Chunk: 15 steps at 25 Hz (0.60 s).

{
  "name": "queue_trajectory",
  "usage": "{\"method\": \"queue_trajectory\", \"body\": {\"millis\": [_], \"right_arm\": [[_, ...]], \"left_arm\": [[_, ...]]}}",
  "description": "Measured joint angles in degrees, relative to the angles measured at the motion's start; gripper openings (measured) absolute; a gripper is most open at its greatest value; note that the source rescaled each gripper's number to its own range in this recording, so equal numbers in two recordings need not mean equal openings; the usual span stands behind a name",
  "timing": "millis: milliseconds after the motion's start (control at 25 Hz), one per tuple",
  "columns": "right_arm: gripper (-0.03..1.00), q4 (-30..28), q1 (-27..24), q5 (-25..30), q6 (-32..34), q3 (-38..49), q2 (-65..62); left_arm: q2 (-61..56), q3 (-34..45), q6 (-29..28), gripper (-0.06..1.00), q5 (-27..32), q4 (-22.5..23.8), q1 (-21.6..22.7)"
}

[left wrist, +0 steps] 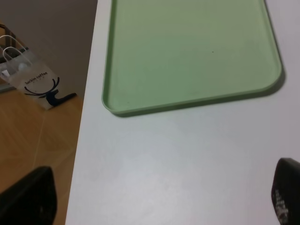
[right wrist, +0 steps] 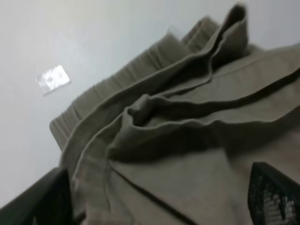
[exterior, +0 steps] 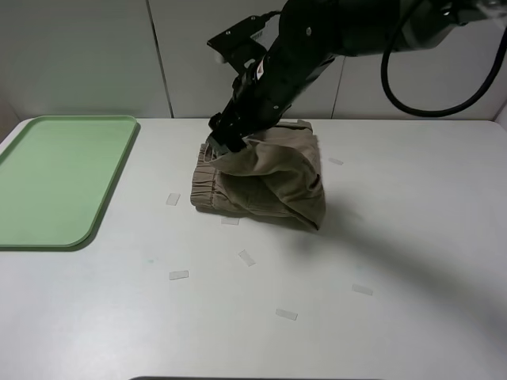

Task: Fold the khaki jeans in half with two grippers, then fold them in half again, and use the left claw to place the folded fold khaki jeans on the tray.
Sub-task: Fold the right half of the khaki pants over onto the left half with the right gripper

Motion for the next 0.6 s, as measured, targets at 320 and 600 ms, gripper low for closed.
{"method": "queue_trajectory", "body": {"millis": [320, 600], "right_arm": [[0.83, -1.5, -0.5, -1.5, -0.2, 0.0, -6.3], [0.83, -5.4, -6.0, 0.5, -0.2, 2.5, -6.6]], "left_arm": [[0.0, 0.0, 0.0, 0.91, 0.0, 0.0, 0.0], [0.0, 0.0, 0.0, 0.91, 0.0, 0.0, 0.0]]}}
